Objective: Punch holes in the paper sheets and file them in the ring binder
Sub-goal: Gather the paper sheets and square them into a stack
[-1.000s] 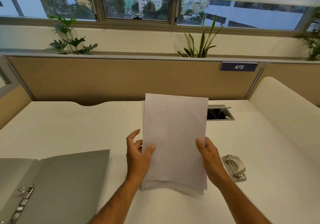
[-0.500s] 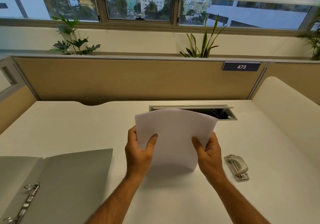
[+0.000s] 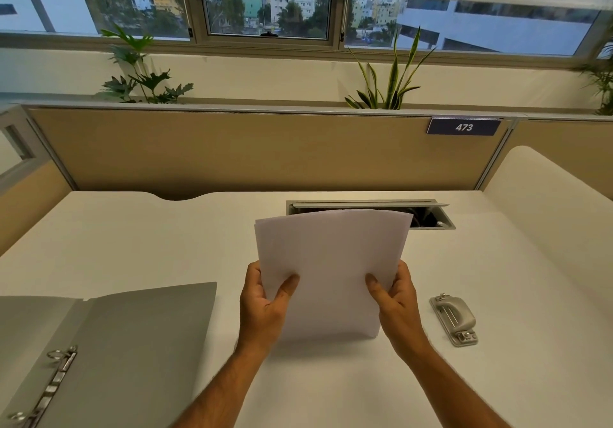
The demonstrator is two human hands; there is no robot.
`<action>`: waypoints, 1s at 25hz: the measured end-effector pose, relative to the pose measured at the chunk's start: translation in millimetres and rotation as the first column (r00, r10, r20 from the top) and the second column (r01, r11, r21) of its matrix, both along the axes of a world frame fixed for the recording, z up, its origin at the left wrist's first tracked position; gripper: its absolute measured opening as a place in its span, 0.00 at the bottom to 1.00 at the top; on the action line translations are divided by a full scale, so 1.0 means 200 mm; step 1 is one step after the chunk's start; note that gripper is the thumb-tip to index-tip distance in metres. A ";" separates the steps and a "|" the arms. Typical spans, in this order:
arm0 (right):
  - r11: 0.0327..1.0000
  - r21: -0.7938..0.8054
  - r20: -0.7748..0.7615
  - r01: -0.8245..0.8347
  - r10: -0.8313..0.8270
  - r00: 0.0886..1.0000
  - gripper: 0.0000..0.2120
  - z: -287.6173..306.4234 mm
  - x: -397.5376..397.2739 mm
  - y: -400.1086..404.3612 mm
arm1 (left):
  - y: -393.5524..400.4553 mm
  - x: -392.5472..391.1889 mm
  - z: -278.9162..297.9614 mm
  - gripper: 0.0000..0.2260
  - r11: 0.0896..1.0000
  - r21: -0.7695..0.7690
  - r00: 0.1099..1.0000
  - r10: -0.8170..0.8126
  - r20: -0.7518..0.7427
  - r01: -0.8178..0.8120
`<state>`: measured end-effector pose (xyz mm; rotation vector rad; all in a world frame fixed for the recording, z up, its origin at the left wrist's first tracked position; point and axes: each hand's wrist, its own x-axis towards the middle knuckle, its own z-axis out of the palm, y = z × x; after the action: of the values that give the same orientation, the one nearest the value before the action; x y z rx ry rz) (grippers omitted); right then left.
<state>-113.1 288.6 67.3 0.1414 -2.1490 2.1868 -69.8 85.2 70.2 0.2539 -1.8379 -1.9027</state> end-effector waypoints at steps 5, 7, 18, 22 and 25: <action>1.000 0.005 0.076 -0.023 0.022 0.997 0.18 -0.05 0.02 0.01 | -0.01 0.01 -0.11 0.21 0.999 0.017 0.993 -0.046 0.110 0.044; 0.999 0.029 0.104 -0.026 0.023 0.994 0.16 -0.07 0.02 0.01 | -0.01 0.00 -0.13 0.21 0.999 0.006 0.990 -0.038 0.133 0.038; 0.992 0.027 0.257 -0.123 0.112 0.960 0.22 -0.08 0.00 0.07 | -0.01 -0.02 -0.12 0.16 0.999 0.034 0.962 -0.036 0.269 0.028; 0.953 0.302 0.091 0.032 -0.063 0.994 0.34 0.00 0.00 0.07 | -0.02 -0.02 -0.02 0.08 0.982 -0.186 0.957 0.025 0.288 0.030; 0.695 0.469 -0.627 0.545 -0.173 0.760 0.40 0.24 -0.01 0.07 | -0.06 -0.04 0.16 0.09 0.800 -0.590 0.963 0.059 0.263 0.112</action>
<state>-115.6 302.4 115.6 0.2802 -2.1930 0.9591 -78.8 73.6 102.3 0.2749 -2.5338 -1.2367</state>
